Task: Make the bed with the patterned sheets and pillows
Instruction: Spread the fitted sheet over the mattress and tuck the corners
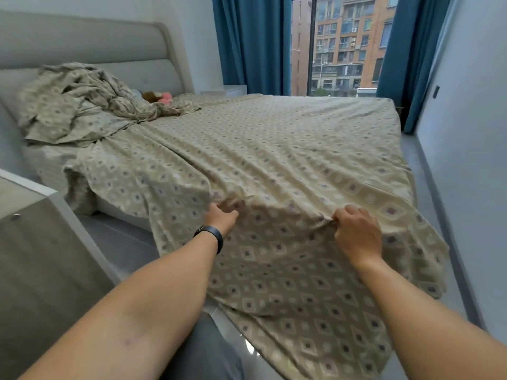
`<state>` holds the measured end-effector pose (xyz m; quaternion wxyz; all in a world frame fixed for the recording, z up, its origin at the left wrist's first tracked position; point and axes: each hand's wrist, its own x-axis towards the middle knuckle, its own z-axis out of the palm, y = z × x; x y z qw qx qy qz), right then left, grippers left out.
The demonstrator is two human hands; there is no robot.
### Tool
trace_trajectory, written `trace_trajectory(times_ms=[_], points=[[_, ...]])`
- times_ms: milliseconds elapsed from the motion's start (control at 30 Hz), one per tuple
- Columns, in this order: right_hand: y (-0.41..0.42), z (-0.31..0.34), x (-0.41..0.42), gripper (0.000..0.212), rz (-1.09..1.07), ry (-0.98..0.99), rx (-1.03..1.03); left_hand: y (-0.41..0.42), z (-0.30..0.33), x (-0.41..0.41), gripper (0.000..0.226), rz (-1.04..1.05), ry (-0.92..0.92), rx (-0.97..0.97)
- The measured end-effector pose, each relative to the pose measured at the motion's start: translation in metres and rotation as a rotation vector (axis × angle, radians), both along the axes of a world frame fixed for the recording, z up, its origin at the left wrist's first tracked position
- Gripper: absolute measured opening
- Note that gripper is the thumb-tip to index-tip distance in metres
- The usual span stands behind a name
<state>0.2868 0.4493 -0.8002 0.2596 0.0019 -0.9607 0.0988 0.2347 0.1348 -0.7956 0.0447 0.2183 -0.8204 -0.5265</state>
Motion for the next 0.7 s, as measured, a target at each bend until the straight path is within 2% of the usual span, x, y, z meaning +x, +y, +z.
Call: trace_trajectory(times_ms=[100,200,300,367,467,533,600,667,700], points=[[-0.004,0.017,-0.002,0.02,-0.008,0.13,-0.204,-0.01,0.0,-0.002,0.069,-0.04,-0.095,0.286],[-0.003,0.047,-0.002,0.025,-0.025,0.355,-0.423,0.001,0.007,-0.005,0.067,-0.115,-0.056,0.387],[-0.001,0.054,-0.002,0.04,-0.03,0.474,-0.433,0.017,0.012,-0.01,0.07,-0.138,-0.042,0.412],[0.006,0.044,-0.006,0.032,-0.103,0.378,-0.383,0.019,0.013,-0.012,0.066,-0.122,-0.047,0.427],[0.017,0.017,-0.012,0.012,-0.228,-0.006,-0.261,0.016,0.01,-0.02,0.058,-0.059,-0.046,0.524],[0.023,0.008,-0.009,0.018,-0.247,-0.094,-0.227,0.021,0.008,-0.024,0.045,-0.025,-0.04,0.564],[0.026,0.012,-0.004,0.026,-0.228,-0.052,-0.222,0.031,0.007,-0.026,0.035,0.014,-0.038,0.609],[0.027,0.02,0.002,0.034,-0.148,-0.058,-0.194,0.035,0.005,-0.029,0.034,0.054,-0.033,0.646],[0.029,0.024,0.006,0.04,-0.113,-0.121,-0.158,0.035,0.004,-0.03,0.034,0.066,-0.032,0.656]])
